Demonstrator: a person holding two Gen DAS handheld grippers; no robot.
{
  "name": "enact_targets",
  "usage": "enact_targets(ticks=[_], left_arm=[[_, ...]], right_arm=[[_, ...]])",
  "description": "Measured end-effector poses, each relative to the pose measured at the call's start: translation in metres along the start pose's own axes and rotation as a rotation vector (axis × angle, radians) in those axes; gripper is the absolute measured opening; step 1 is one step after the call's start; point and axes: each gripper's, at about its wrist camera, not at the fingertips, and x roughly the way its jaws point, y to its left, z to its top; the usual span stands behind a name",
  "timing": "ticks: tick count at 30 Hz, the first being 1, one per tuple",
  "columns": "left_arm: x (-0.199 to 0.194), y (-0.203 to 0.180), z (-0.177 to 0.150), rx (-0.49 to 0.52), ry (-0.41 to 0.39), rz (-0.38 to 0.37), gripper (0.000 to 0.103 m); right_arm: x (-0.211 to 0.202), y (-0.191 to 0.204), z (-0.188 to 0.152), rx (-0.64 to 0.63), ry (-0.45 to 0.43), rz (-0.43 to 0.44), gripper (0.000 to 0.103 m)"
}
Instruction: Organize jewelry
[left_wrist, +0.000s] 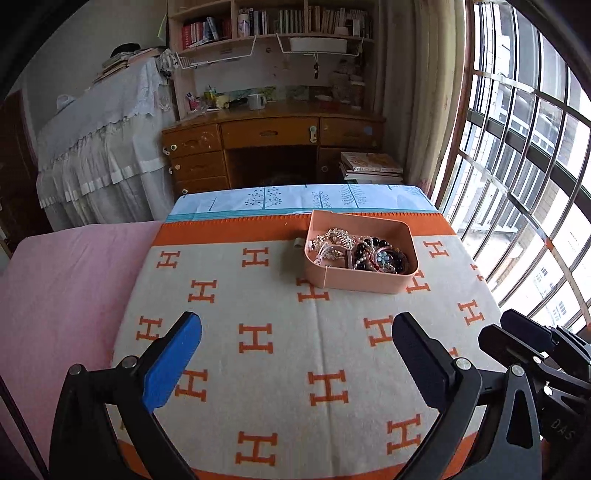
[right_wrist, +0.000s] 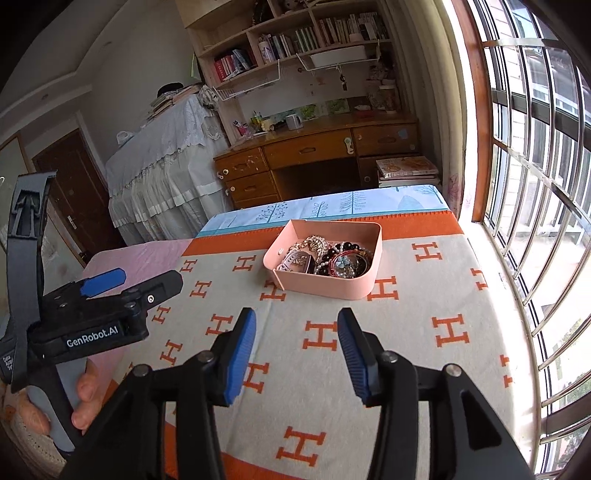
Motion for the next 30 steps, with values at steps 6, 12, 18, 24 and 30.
enact_targets(ticks=[6,12,18,24,30], left_arm=[[-0.036,-0.008,-0.039,0.030,-0.060,0.071,0.102],[-0.056,-0.006,-0.064,-0.026,-0.073,0.065,0.102],[-0.065,-0.001,-0.072,-0.054,-0.078,0.069,0.102],[-0.072,0.004,-0.076,-0.074,-0.085,0.072,0.102],[-0.072,0.006,-0.078,-0.084,-0.082,0.073,0.102]], right_arm=[[-0.017,0.013,-0.027,0.002,0.022,0.005,0.048],[-0.039,0.022,-0.048,-0.004,-0.029,-0.009,0.060],[-0.047,0.030,-0.056,-0.035,-0.042,-0.022,0.061],[-0.048,0.033,-0.060,-0.036,-0.033,-0.003,0.061],[-0.048,0.035,-0.062,-0.034,-0.033,0.008,0.061]])
